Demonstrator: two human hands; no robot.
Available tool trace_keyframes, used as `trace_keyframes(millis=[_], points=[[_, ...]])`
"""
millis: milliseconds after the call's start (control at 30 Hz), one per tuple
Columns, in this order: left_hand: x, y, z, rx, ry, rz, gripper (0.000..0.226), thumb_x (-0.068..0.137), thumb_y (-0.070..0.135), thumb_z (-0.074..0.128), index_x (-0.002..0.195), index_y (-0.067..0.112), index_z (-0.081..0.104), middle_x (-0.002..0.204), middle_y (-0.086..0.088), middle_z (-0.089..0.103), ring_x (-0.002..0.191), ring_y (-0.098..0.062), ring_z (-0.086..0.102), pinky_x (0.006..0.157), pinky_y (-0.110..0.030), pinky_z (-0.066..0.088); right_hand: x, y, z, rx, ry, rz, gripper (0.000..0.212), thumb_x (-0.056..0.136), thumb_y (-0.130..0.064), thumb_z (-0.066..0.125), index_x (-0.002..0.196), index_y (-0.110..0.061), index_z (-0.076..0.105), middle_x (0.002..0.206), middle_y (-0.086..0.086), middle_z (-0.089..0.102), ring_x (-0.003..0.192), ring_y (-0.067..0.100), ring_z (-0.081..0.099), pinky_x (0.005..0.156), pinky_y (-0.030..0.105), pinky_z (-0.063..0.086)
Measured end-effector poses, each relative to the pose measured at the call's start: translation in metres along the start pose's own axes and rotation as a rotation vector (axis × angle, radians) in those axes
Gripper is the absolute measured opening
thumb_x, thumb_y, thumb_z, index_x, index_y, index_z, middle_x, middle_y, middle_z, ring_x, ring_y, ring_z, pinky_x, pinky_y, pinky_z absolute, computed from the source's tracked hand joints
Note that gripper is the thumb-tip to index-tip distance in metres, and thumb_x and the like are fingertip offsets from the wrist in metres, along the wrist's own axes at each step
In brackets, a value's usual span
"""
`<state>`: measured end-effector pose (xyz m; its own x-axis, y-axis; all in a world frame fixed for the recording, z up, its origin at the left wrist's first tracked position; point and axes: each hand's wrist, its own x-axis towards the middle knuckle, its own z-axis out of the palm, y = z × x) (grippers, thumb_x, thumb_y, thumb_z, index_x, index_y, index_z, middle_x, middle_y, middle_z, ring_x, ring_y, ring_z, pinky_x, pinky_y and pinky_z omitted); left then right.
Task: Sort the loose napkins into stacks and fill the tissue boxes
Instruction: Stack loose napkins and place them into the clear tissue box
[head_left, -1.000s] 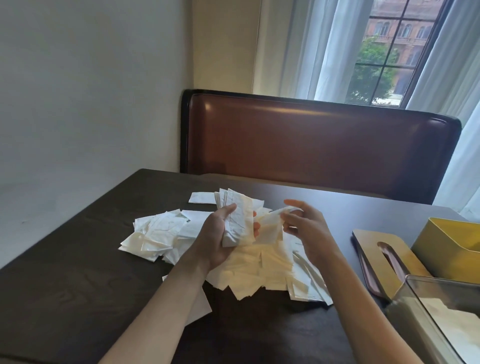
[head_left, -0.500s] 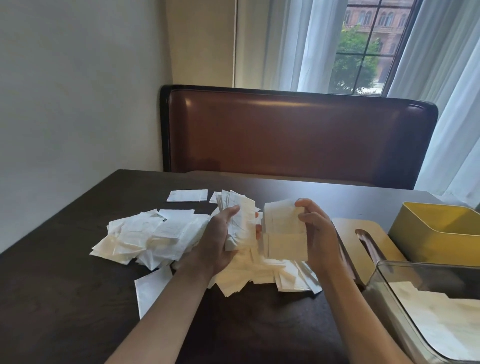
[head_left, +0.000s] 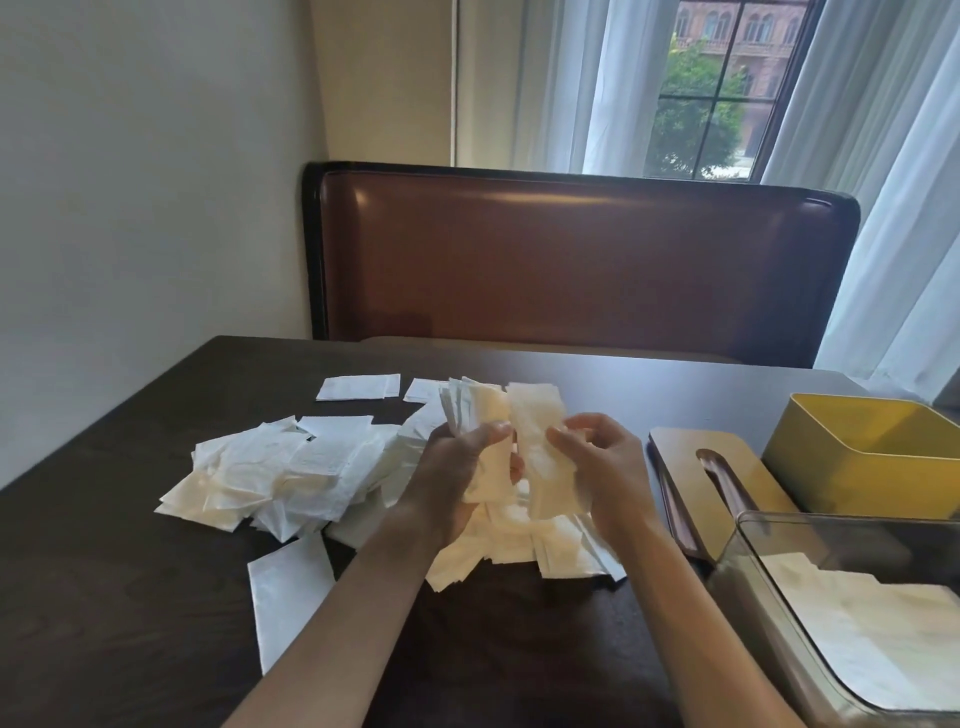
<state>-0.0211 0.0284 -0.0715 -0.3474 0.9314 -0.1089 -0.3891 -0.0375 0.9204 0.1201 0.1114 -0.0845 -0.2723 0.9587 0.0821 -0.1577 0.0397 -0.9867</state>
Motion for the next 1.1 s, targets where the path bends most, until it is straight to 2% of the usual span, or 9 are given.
trace_keyframes(millis=[133,233,333,500,633,833,900,1000,1100], points=[[0.0,0.002,-0.005,-0.16,0.054,0.012,0.022,0.092,0.012,0.065,0.112,0.001,0.065,0.084,-0.011,0.067,0.069,-0.02,0.065,0.065,-0.032,0.058,0.004,0.004,-0.007,-0.004,0.039,0.083,0.039,0.083,-0.008,0.077,0.117,-0.02,0.062,0.098,0.01,0.071,0.085,0.026,0.073,0.079,0.04,0.061],[0.0,0.002,-0.005,-0.186,0.028,-0.009,0.032,0.092,0.014,0.065,0.122,0.001,0.061,0.089,-0.011,0.068,0.073,-0.022,0.066,0.068,-0.034,0.057,0.005,0.012,-0.007,-0.145,0.029,0.101,0.028,0.086,-0.012,0.074,0.113,-0.016,0.069,0.094,0.007,0.071,0.085,0.022,0.07,0.075,0.032,0.061],[-0.002,0.003,-0.003,-0.178,-0.002,-0.007,0.026,0.093,0.017,0.065,0.117,0.007,0.062,0.096,-0.012,0.068,0.078,-0.022,0.067,0.074,-0.035,0.058,0.004,0.016,-0.007,-0.247,0.017,0.034,0.009,0.092,-0.018,0.067,0.095,-0.015,0.074,0.09,0.002,0.072,0.083,0.019,0.069,0.063,0.023,0.055],[-0.007,0.005,-0.001,-0.254,-0.06,-0.055,0.035,0.093,0.023,0.065,0.122,0.003,0.062,0.1,-0.016,0.066,0.078,-0.021,0.07,0.078,-0.033,0.06,0.007,0.015,-0.009,-0.444,0.14,-0.187,0.009,0.092,-0.027,0.067,0.096,-0.02,0.072,0.1,-0.003,0.07,0.091,0.012,0.065,0.078,0.028,0.057],[-0.006,0.002,-0.004,-0.323,-0.054,-0.072,0.052,0.085,0.035,0.075,0.129,0.011,0.06,0.109,-0.017,0.068,0.089,-0.025,0.071,0.082,-0.039,0.058,0.0,-0.013,-0.005,-0.24,0.205,-0.318,0.009,0.095,-0.019,0.064,0.087,-0.016,0.068,0.083,-0.005,0.069,0.079,0.013,0.067,0.067,0.019,0.056],[-0.005,0.002,0.006,-0.18,-0.159,0.039,0.072,0.092,0.065,0.052,0.142,0.013,0.053,0.133,-0.016,0.064,0.122,-0.032,0.063,0.103,-0.046,0.05,-0.02,-0.05,0.013,0.035,-0.192,-0.157,0.014,0.095,-0.011,0.061,0.106,-0.018,0.066,0.085,-0.007,0.074,0.083,0.012,0.072,0.066,0.026,0.059],[-0.008,0.001,0.012,-0.212,-0.181,0.05,0.075,0.091,0.066,0.046,0.139,0.009,0.054,0.129,-0.017,0.066,0.115,-0.031,0.066,0.09,-0.041,0.056,-0.021,-0.046,0.022,-0.088,-0.253,-0.062,0.02,0.094,-0.011,0.063,0.113,-0.015,0.066,0.098,0.004,0.073,0.089,0.021,0.071,0.071,0.033,0.061],[-0.008,-0.001,0.018,-0.178,-0.146,0.019,0.046,0.098,0.042,0.055,0.126,0.006,0.059,0.113,-0.02,0.069,0.095,-0.03,0.071,0.069,-0.037,0.058,-0.02,-0.035,0.023,-0.259,-0.311,0.002,0.023,0.095,-0.013,0.062,0.117,-0.013,0.066,0.104,0.008,0.072,0.095,0.026,0.07,0.075,0.037,0.061],[-0.006,-0.004,0.013,-0.135,-0.004,-0.042,0.022,0.105,0.025,0.047,0.117,0.014,0.061,0.111,-0.015,0.072,0.095,-0.028,0.072,0.069,-0.036,0.059,-0.016,-0.028,0.012,-0.254,-0.298,0.016,0.019,0.097,-0.016,0.061,0.113,-0.014,0.07,0.097,0.003,0.074,0.089,0.02,0.07,0.077,0.035,0.059]])
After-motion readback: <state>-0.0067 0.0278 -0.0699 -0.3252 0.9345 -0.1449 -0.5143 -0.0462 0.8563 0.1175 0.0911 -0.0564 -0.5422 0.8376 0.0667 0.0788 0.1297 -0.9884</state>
